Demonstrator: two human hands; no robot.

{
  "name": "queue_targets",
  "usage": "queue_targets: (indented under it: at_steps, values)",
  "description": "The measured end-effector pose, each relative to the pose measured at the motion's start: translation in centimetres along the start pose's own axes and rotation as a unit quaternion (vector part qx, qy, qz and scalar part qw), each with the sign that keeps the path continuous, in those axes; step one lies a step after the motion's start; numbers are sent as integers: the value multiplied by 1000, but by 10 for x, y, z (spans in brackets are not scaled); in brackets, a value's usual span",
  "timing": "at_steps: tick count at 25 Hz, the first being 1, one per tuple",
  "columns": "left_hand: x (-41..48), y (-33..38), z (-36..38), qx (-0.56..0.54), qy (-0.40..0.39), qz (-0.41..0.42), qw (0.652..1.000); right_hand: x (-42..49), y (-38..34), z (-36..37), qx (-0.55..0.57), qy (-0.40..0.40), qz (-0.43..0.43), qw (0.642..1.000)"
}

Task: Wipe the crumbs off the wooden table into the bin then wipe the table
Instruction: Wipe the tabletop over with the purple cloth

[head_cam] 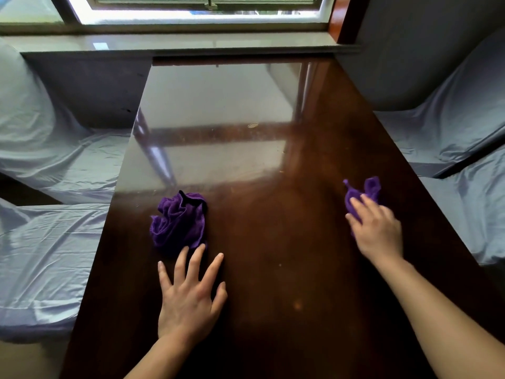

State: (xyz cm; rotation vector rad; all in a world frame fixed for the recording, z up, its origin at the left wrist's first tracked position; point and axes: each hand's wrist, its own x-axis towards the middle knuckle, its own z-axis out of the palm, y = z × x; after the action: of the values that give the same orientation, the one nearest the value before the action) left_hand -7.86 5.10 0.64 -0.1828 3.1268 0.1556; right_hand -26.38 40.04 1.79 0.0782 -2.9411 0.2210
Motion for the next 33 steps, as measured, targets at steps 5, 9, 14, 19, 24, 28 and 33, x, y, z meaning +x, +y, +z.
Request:
queue_targets:
  at_steps: [5, 9, 14, 19, 24, 28, 33]
  values:
    - [1, 2, 3, 32, -10, 11, 999, 50, -40, 18, 95, 27, 60, 993]
    - [2, 1, 5, 43, -16, 13, 999, 71, -113, 32, 149, -2, -20, 989]
    - [2, -2, 5, 34, -8, 10, 999, 44, -126, 22, 95, -57, -161, 981]
    - [1, 1, 1, 25, -13, 5, 1000, -69, -109, -6, 94, -63, -207, 972]
    - [1, 0, 1, 31, -17, 11, 999, -161, -113, -6, 106, -58, -296, 948]
    - [1, -2, 4, 27, -6, 10, 1000, -116, -53, -12, 17, -21, -273, 962]
    - [1, -2, 7, 29, 4, 14, 999, -79, 27, -24, -13, -2, 19, 1000]
